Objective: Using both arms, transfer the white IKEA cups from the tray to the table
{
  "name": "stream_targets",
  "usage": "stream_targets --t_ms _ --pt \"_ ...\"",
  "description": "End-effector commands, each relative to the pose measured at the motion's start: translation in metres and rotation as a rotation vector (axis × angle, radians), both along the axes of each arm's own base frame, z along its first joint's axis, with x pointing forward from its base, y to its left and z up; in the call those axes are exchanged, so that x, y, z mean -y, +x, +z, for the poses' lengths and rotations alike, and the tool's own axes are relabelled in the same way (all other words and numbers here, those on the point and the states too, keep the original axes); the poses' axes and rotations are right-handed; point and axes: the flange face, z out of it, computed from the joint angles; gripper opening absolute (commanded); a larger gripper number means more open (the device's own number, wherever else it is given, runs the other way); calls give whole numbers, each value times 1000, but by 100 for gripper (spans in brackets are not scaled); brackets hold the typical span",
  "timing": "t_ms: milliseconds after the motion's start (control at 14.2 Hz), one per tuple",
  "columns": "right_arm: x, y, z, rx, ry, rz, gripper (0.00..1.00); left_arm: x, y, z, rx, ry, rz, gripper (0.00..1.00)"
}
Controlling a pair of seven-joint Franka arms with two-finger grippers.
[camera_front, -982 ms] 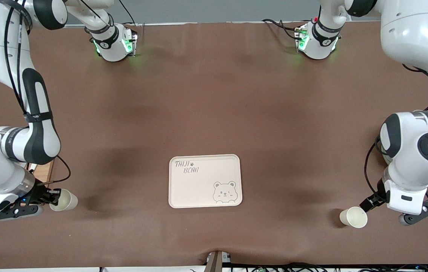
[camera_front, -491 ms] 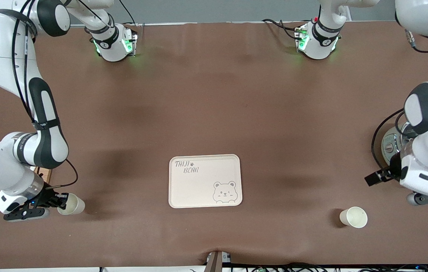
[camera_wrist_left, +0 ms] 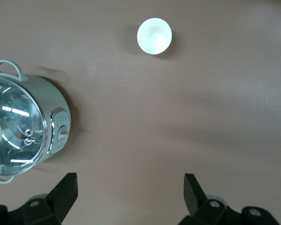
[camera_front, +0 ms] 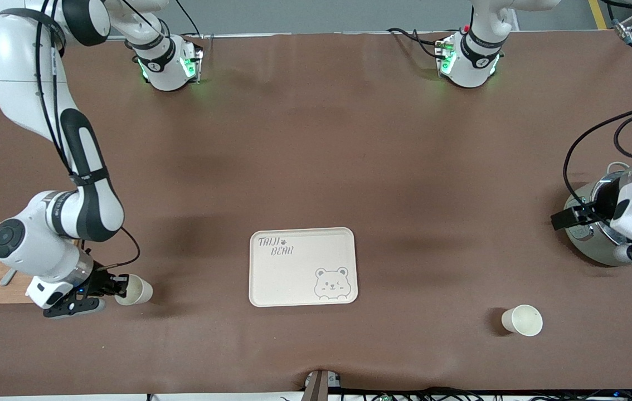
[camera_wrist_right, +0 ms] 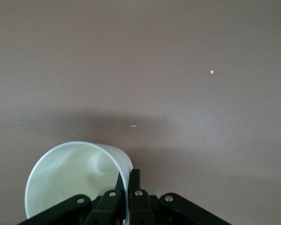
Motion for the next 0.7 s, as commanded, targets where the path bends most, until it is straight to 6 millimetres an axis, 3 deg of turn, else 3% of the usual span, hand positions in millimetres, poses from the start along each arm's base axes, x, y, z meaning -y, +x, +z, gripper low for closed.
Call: stream_targets --t_ms 0,351,632 --pt "4 -21 2 22 3 12 0 -7 -34 25 -1 -46 -24 100" --pt "6 -29 -4 38 -4 6 0 -14 -74 61 35 -69 -30 100" --pt "7 -30 -4 54 -6 1 0 -15 -89 73 49 -77 -36 100"
